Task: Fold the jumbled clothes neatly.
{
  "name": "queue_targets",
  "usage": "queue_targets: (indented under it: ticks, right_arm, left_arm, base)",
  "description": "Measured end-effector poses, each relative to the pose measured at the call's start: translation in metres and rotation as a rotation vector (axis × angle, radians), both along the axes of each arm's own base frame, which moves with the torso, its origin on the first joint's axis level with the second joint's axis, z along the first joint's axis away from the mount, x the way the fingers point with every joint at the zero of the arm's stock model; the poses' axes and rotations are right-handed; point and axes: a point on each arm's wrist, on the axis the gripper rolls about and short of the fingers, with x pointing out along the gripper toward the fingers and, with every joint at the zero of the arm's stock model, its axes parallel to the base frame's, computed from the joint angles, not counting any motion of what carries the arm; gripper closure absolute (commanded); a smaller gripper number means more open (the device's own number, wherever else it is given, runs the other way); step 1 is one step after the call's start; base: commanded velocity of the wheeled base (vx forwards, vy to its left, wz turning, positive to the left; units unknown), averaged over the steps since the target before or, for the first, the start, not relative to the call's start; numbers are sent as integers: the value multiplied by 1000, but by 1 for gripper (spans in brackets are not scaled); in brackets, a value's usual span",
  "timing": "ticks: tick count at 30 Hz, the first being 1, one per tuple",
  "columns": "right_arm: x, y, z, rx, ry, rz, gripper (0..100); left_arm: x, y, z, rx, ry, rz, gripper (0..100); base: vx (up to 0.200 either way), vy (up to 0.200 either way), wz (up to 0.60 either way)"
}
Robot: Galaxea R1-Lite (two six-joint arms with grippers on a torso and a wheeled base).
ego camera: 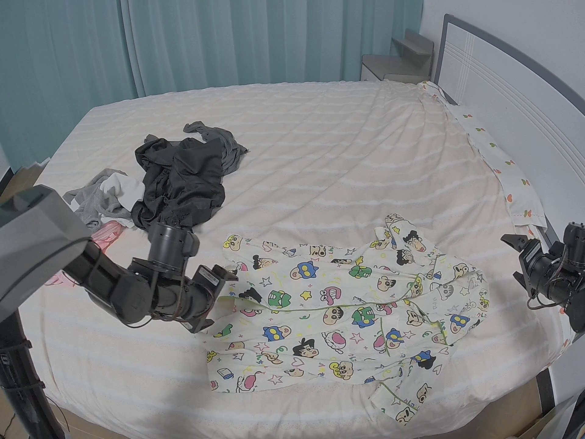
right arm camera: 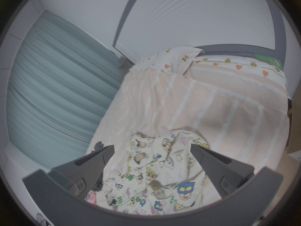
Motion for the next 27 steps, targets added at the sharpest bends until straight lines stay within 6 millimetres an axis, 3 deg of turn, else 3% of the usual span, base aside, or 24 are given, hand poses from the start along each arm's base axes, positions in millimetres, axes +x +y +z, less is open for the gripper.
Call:
queue_targets:
  ticks: [4,11,21,22,27]
  right_arm:
    - [-12,9,9,-18,-87,-2,0]
    - [-26,27,7,-49,-103,60,0]
    - [-31,33,9,-64,-114,64,0]
    - [-31,33,9,-66,-115,66,0]
    - [-35,37,10,-73,-118,86,0]
  left_arm:
    - [1,-14,-11,42,9,4,0]
    - [8,-21,-20,107,-33,60,0]
    - [25,-27,-31,178,-71,97,0]
    - [26,-28,-33,195,-75,93,100]
    - [31,-27,-41,253,-84,111,100]
  base:
    - [0,0,0]
    - [0,0,0]
    - [0,0,0]
    - [0,0,0]
    - [0,0,0]
